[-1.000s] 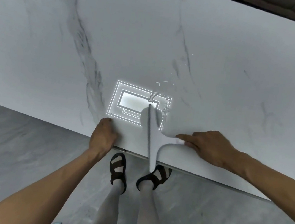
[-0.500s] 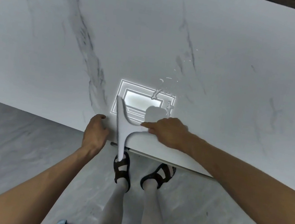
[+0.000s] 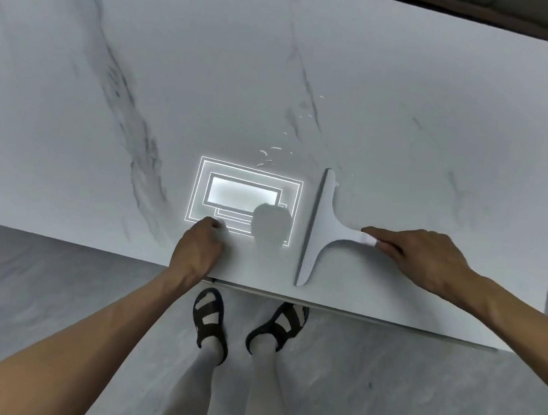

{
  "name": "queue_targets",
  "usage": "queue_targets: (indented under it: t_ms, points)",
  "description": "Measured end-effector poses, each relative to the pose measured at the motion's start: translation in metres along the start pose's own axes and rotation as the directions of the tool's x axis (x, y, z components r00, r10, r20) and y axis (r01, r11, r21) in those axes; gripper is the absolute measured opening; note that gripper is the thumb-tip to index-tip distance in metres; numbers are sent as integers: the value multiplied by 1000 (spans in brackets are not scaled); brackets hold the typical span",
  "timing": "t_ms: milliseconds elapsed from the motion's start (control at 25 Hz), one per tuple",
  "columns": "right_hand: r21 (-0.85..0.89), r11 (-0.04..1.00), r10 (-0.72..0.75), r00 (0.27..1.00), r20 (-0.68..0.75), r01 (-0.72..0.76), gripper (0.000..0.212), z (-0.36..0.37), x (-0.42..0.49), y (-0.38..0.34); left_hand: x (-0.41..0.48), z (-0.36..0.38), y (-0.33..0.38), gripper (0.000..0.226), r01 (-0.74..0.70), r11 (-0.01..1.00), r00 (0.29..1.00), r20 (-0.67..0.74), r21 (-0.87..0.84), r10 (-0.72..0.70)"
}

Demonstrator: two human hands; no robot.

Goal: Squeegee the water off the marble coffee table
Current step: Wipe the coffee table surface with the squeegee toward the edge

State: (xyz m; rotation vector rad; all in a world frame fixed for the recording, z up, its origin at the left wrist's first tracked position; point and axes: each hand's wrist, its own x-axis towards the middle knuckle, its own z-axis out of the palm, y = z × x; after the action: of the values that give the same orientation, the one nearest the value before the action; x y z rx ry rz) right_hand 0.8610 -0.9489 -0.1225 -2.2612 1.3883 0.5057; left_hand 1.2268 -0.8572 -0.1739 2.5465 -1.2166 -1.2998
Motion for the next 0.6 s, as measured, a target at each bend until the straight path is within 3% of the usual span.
queue_targets:
  t_ms: [240,440,600]
  points:
    - [57,946,-323,923,210,319,38,39,27,-107,-2,1,-23,43,-32,994,999,42,107,28]
    - [-55,957,-271,942,200,286,38,30,23,-61,-10,12,-18,48,-42,985,994,104,166,25]
    - [-187,968,-124,968,218,166,37,-13,6,7,-19,20,9,48,-36,989,990,137,143,16]
